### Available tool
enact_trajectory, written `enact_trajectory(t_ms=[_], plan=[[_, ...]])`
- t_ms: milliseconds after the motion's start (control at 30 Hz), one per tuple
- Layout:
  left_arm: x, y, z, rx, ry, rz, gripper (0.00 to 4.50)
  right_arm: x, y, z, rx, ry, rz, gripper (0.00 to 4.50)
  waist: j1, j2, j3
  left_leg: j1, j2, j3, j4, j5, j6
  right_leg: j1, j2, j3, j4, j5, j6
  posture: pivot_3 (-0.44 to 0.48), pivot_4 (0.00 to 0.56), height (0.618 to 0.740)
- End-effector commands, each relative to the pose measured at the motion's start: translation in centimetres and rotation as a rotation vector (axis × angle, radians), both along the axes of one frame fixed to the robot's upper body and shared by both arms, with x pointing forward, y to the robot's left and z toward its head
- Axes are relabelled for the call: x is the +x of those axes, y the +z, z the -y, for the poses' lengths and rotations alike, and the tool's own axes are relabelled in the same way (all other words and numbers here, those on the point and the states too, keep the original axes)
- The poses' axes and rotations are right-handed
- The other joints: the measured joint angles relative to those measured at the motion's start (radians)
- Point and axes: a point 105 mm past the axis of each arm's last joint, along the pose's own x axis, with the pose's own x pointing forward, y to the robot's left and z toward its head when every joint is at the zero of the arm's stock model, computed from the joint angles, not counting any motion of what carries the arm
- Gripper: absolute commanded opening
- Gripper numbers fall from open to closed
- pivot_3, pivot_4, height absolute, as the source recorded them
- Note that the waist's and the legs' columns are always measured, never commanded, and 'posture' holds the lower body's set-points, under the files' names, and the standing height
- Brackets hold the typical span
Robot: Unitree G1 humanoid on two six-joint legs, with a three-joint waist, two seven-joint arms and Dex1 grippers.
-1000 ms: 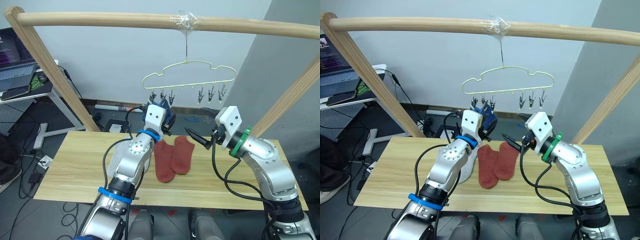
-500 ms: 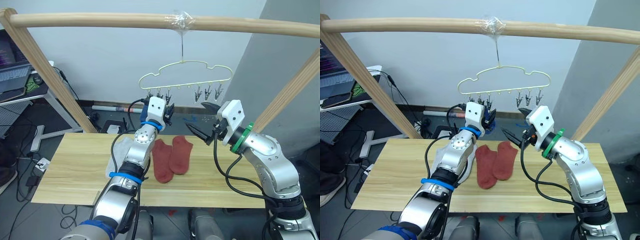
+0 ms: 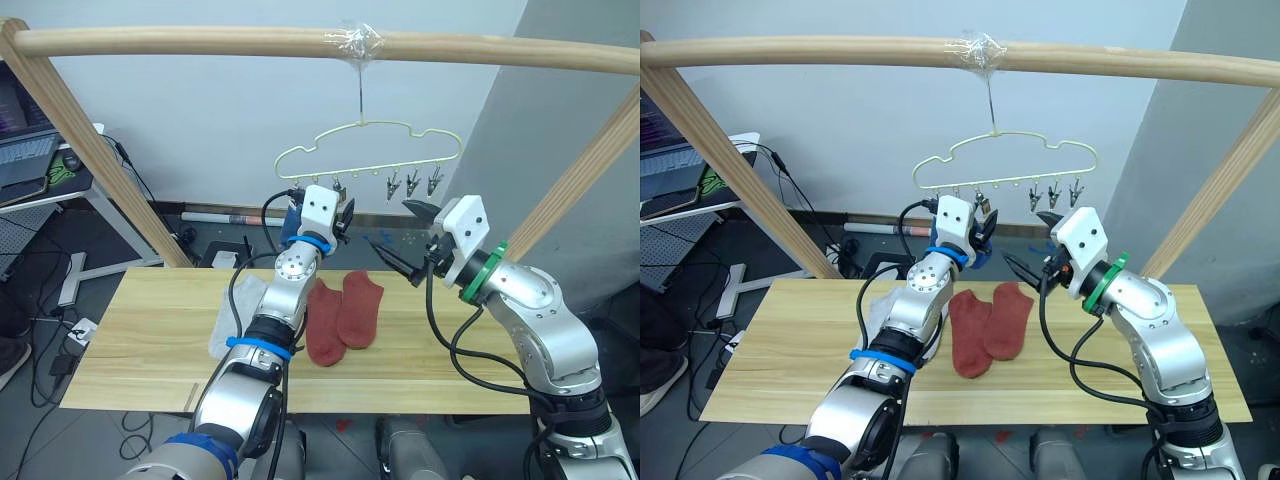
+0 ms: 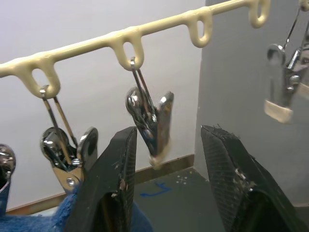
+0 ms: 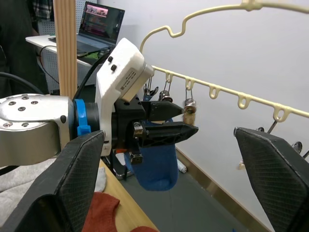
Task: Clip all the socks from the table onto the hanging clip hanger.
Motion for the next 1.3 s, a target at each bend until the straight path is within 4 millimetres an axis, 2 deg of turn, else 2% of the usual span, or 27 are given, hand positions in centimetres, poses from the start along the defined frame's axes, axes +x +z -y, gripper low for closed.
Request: enact_trajectory(t_ms=[33, 200, 733, 1300], plan=[[-0.1, 1.8, 0.2, 0.002, 0.002, 0.066, 2.12, -0.5, 1.7, -0.3, 0.013, 0.012, 0.069, 4.50, 0.000, 0.000, 0.000, 0.000, 0.000, 0.000, 0.000, 0.000, 0.000, 0.000, 0.000, 0.000, 0.000, 0.000, 0.000, -0.037, 0.149, 0.740], [-0.1, 1.5, -0.1, -0.007, 0.014, 0.053, 2.12, -0.5, 1.7, -0.3, 0.014, 0.010, 0.071, 4.50, 0.000, 0.000, 0.000, 0.000, 0.000, 0.000, 0.000, 0.000, 0.000, 0.000, 0.000, 0.000, 0.000, 0.000, 0.000, -0.037, 0.149, 0.740], [0.3, 2.8, -0.2, 0.023, 0.042, 0.117, 2.12, -0.4, 1.9, 0.0, 0.023, 0.002, 0.072, 4.50, 0.000, 0.000, 0.000, 0.000, 0.000, 0.000, 0.000, 0.000, 0.000, 0.000, 0.000, 0.000, 0.000, 0.000, 0.000, -0.042, 0.153, 0.740], [0.6, 2.4, 0.3, -0.010, 0.024, 0.088, 2.12, -0.2, 2.1, 0.1, 0.024, -0.008, 0.077, 4.50, 0.000, 0.000, 0.000, 0.000, 0.000, 0.000, 0.000, 0.000, 0.000, 0.000, 0.000, 0.000, 0.001, 0.000, 0.000, -0.043, 0.155, 0.740]])
